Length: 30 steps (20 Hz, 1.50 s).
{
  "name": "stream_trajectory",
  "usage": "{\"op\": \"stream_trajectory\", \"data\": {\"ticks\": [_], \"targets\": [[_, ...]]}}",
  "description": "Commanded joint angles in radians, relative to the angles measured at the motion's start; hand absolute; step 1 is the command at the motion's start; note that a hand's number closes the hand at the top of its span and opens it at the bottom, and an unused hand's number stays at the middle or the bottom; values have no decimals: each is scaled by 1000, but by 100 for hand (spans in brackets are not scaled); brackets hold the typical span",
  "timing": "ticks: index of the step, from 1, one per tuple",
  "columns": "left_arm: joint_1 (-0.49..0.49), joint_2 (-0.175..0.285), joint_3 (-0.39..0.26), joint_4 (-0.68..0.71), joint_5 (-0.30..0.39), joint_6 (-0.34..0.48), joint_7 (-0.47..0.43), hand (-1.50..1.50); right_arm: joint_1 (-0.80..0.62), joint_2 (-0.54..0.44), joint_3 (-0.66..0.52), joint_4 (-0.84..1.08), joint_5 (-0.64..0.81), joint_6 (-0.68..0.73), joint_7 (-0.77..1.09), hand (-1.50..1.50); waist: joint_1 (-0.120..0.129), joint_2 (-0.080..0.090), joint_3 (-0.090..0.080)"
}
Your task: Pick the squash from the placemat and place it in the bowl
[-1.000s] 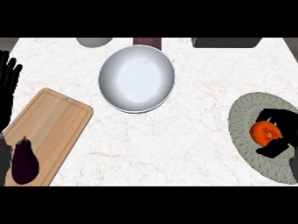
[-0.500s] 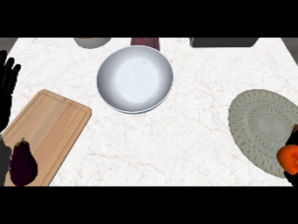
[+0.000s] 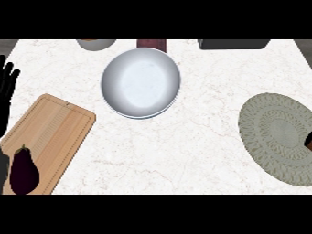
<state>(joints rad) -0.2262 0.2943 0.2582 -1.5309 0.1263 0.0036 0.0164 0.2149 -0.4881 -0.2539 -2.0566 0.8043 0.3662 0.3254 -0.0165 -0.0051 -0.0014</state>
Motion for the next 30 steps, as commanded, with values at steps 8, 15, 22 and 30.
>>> {"op": "stream_trajectory", "data": {"ticks": [8, 15, 22, 30], "targets": [[-12, 4, -7, 31, 1, -28, -28, 0, -275, 64, -11, -391, -278, 204, 281, 150, 19, 4, -1], [-36, -6, -21, 3, -6, -9, 7, 0, -637, 197, 146, -294, -336, 240, 566, 150, 36, 2, -2], [-71, 3, -9, 71, -11, -12, -11, 0, -1012, 280, 305, -1, -269, 195, 758, 150, 34, 6, -1], [-22, -30, -25, 48, -20, -11, -59, 0, -1165, 432, 377, 403, -146, 65, 675, 150, 40, 10, 0]]}}
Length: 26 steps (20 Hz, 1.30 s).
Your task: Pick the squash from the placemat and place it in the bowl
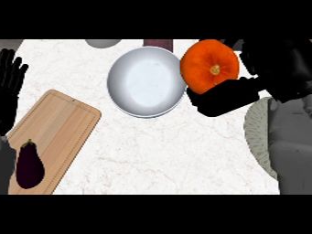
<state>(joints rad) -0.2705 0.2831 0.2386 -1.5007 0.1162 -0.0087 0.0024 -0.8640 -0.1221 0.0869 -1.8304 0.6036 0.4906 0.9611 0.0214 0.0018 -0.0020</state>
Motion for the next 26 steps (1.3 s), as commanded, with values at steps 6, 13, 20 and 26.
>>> {"op": "stream_trajectory", "data": {"ticks": [6, 13, 20, 26], "targets": [[-31, -5, -6, 15, -4, 7, 13, 0, -43, 120, 116, 462, 119, -289, -138, 150, 6, 7, 2], [-34, -24, -11, 72, -32, 20, -50, 0, -113, 122, 255, 718, 155, -477, -89, 150, 4, 6, 1], [-44, -7, -4, 26, -12, 13, 5, 0, -71, 122, 262, 928, 5, -747, -138, -150, 14, 6, 2], [-25, 2, 4, 20, 0, -4, 8, 0, -80, 122, 171, 990, -151, -914, -394, -150, 15, 8, 3]]}}
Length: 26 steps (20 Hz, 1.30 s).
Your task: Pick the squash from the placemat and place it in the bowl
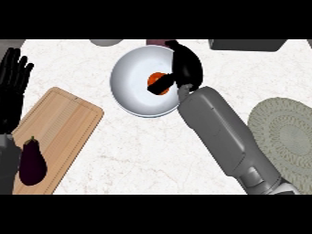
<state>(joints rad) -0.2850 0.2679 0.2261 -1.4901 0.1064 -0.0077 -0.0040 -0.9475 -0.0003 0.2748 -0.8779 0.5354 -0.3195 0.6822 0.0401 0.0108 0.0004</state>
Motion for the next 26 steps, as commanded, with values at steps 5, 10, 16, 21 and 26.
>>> {"op": "stream_trajectory", "data": {"ticks": [5, 10, 16, 21, 26], "targets": [[0, 9, 4, -2, -10, 3, -9, 0, 44, 0, -22, 42, -49, -391, -227, -150, -11, -2, 0], [11, 7, 21, 30, -11, 12, -25, 0, 33, -49, -165, 31, -85, -444, -278, -150, -29, -5, 0], [84, -3, 20, -47, 1, 9, 6, 0, 278, -167, -209, -252, -172, -356, -298, -150, -49, -15, 0], [11, 49, 64, 31, 24, -18, -5, 0, 462, -279, -304, -437, -327, -240, -428, -150, -60, -11, 0], [100, 11, 36, -69, 21, -17, 4, 0, 670, -320, -388, -559, -462, -125, -535, -150, -49, -13, 0]]}}
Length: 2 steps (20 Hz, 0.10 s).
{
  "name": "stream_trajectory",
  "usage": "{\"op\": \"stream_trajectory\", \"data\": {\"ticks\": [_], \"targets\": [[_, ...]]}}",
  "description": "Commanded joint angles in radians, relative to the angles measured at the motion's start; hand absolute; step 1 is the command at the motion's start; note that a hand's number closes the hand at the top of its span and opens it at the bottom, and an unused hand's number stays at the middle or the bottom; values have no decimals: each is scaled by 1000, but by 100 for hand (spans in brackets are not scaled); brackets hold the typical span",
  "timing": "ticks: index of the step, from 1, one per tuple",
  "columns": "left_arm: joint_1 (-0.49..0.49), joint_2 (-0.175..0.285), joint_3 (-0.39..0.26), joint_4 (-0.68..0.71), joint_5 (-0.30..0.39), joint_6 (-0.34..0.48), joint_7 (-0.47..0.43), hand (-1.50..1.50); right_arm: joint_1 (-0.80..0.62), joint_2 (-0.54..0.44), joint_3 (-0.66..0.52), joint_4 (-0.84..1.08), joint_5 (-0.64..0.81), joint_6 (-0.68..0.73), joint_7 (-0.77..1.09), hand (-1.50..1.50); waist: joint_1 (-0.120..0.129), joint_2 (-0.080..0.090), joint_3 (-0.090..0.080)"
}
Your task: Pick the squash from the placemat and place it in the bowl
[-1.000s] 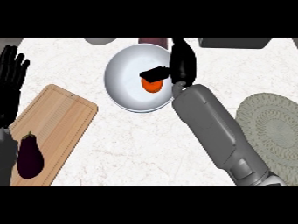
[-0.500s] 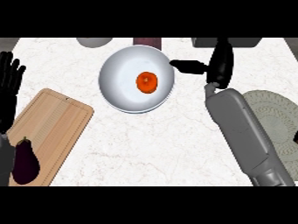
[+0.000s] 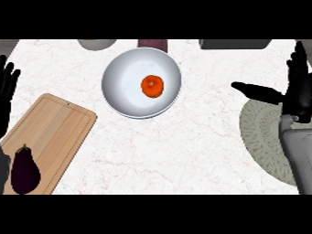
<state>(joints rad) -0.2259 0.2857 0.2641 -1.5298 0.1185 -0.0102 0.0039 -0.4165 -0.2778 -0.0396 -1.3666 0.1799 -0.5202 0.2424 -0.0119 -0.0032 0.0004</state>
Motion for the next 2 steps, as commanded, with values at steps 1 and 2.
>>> {"op": "stream_trajectory", "data": {"ticks": [1, 2], "targets": [[-19, 20, 26, 71, 15, -28, -40, 0, 169, -61, -85, -125, -128, 109, -105, -150, -4, 2, 0], [0, -3, 6, 48, 4, -20, -52, 0, 197, -67, -98, -122, -138, 132, -125, -150, 2, 2, 0]]}}
